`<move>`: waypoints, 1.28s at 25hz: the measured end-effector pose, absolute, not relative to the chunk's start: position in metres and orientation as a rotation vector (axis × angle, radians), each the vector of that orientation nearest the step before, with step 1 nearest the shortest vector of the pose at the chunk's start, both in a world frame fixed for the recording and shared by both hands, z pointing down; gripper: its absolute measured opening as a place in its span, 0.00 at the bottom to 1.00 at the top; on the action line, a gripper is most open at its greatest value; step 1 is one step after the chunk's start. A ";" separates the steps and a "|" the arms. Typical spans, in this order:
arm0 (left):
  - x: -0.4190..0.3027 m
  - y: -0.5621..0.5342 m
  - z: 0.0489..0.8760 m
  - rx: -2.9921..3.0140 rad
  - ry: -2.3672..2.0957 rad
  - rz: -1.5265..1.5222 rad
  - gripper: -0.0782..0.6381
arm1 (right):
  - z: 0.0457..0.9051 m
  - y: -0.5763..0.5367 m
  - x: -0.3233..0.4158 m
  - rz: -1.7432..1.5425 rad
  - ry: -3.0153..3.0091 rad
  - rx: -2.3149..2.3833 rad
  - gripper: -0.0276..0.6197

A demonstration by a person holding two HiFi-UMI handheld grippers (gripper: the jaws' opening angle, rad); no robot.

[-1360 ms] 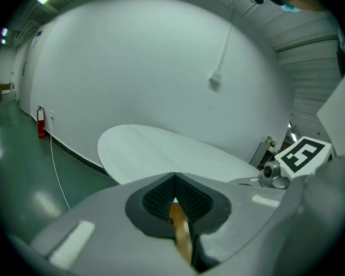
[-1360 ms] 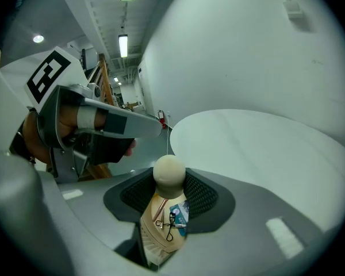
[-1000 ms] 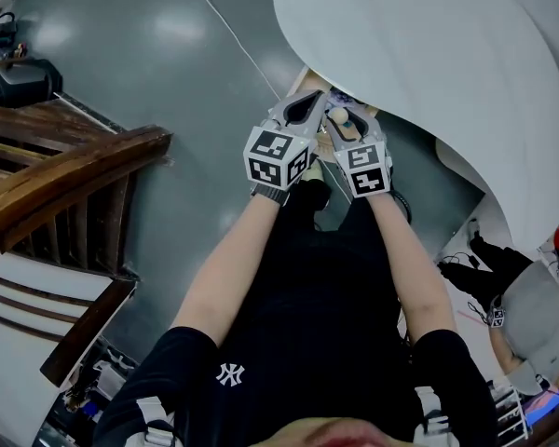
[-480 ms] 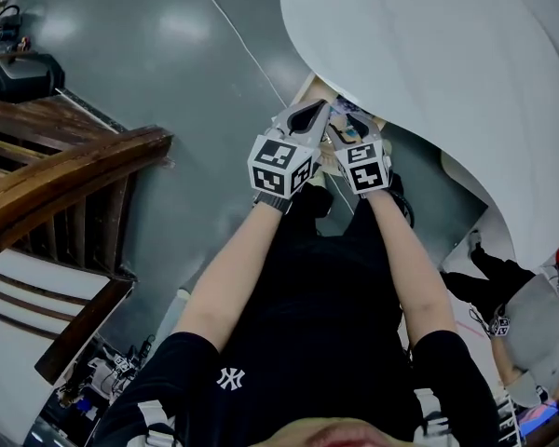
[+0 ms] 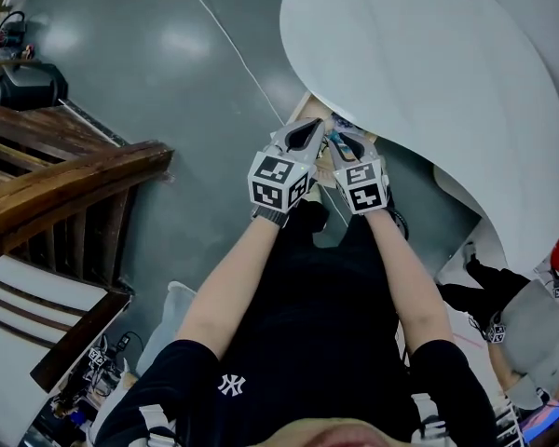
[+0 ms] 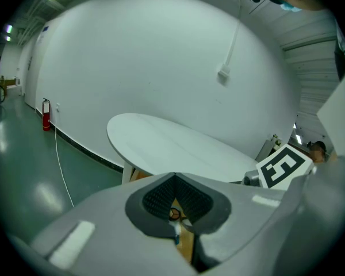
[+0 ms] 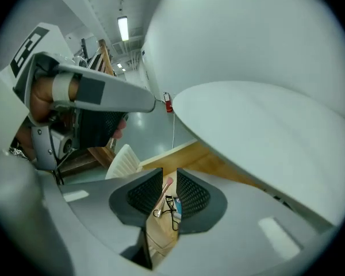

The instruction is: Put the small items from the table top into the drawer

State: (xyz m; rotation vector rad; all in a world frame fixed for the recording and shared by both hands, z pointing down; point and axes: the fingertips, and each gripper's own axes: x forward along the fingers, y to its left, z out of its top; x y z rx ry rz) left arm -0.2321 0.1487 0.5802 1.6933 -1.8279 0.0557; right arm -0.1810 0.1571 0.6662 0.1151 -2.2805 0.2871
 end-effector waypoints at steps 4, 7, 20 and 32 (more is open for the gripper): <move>-0.227 0.149 0.562 1.717 -1.819 0.048 0.11 | 0.630 0.148 -0.180 0.269 -2.354 0.178 0.14; -0.223 0.148 0.543 1.732 -1.817 0.046 0.11 | 0.599 0.138 -0.176 0.279 -2.397 0.238 0.11; -0.210 0.123 0.451 1.850 -1.836 0.041 0.11 | 0.484 0.101 -0.169 0.267 -2.541 0.403 0.08; -0.197 0.082 0.370 1.961 -1.840 -0.023 0.11 | 0.397 0.055 -0.162 0.259 -2.642 0.527 0.08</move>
